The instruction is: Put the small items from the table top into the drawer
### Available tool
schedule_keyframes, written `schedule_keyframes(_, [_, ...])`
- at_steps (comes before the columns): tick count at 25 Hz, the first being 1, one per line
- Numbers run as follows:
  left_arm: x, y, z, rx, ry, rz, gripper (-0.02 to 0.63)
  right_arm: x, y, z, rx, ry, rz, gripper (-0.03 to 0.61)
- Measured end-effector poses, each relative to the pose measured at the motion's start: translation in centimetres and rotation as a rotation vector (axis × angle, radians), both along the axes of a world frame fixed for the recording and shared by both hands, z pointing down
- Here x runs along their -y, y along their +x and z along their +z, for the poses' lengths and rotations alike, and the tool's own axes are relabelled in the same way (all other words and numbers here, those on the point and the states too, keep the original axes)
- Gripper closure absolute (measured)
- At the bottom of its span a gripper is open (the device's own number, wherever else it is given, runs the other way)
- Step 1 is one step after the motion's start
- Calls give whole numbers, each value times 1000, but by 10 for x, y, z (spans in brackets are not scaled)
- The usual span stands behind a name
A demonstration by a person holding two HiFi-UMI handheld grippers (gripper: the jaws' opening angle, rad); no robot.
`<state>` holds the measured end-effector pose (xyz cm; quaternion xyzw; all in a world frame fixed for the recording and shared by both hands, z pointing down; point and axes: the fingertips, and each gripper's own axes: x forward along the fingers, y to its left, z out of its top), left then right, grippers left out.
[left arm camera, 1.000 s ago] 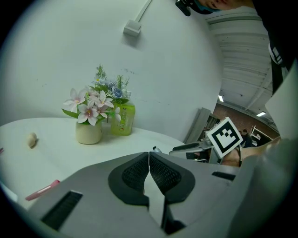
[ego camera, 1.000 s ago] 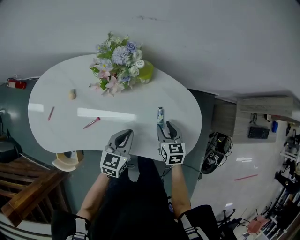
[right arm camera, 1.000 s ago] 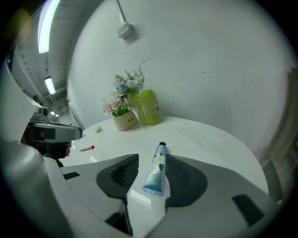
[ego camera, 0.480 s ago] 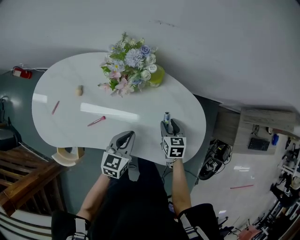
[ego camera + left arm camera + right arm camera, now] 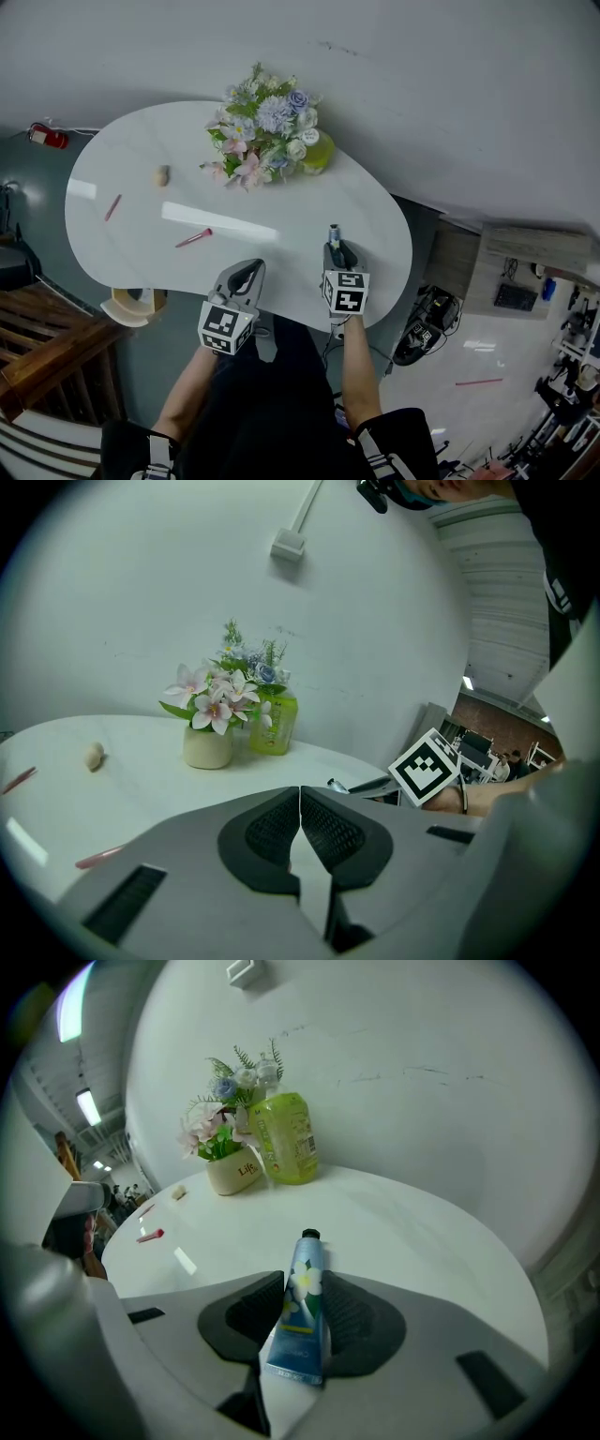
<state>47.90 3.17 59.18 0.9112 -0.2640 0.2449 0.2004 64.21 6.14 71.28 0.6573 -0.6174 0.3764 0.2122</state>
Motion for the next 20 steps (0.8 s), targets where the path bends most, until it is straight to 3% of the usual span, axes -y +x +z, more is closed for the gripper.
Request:
schedule_keyframes(12, [-1,-20,-28,-19,66,-63,594,9,-12,-66,-7,162,-38,433])
schedule_keyframes(20, [2,-64,-63,-29,147,-178,594,28,-74,-135,1,292,-204,434])
